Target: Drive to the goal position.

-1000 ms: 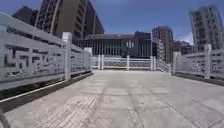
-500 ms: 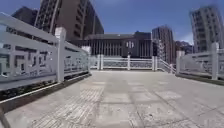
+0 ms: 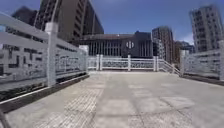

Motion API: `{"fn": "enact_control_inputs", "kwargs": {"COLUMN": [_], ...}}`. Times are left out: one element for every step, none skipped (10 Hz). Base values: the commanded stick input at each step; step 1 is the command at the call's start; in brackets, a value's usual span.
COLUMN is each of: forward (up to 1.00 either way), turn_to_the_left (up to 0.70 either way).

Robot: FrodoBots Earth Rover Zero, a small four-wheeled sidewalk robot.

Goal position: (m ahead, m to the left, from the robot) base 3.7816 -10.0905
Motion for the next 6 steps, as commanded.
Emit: {"fn": "enact_control_inputs", "kwargs": {"forward": [0.7, 0.7, 0.7, 0.7, 0.7, 0.7], "turn_to_the_left": [0.0, 0.0, 0.0, 0.0, 0.0, 0.0]}}
